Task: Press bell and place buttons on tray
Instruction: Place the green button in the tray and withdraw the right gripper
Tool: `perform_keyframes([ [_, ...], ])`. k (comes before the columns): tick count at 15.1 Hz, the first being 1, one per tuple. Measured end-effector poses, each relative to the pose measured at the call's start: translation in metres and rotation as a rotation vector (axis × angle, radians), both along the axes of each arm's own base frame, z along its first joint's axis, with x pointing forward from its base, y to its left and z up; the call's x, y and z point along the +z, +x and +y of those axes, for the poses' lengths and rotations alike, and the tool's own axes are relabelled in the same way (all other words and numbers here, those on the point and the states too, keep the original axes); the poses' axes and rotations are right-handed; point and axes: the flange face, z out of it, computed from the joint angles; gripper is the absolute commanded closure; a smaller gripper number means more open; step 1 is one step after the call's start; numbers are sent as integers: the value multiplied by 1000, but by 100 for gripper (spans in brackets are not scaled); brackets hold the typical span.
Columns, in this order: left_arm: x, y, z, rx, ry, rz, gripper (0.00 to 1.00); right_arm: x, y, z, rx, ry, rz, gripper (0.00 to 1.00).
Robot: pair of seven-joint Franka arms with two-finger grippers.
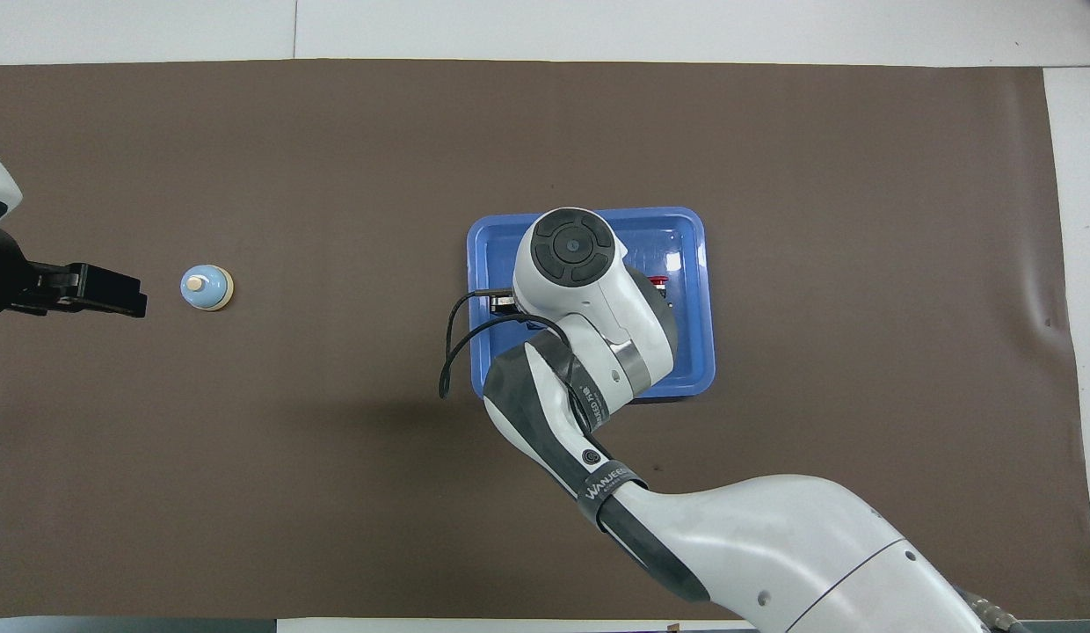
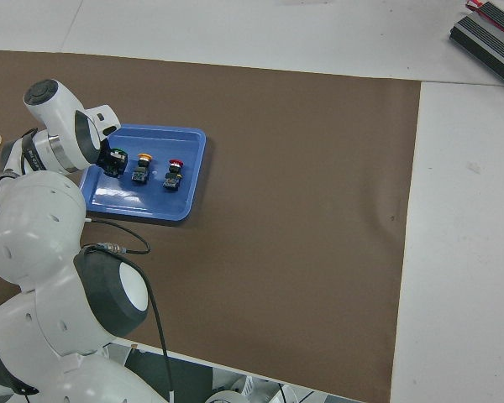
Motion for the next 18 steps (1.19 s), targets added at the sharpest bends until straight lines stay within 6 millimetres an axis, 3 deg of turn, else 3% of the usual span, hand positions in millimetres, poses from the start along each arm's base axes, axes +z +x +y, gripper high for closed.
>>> perform_keyframes([
  [1,0,0,0,0,0,0,0,-3,-1,-1,-1,-1,2,100],
  [2,0,0,0,0,0,0,0,-5,-2,-1,-2,-1,4,79],
  [3,0,0,0,0,0,0,0,-5,-2,-1,-4,2,6,12],
  [4,0,0,0,0,0,0,0,-5,-3,0,-5,5,9,0],
  [9,0,0,0,0,0,0,0,3,-7,5,4,-2,26,0],
  [12,0,0,0,0,0,0,0,43,6,0,-11,-6,24,0],
  [14,0,0,0,0,0,0,0,75,19,-24,-46,-3,7,0],
  [18,0,0,0,0,0,0,0,136,42,-111,-37,-6,7,0],
])
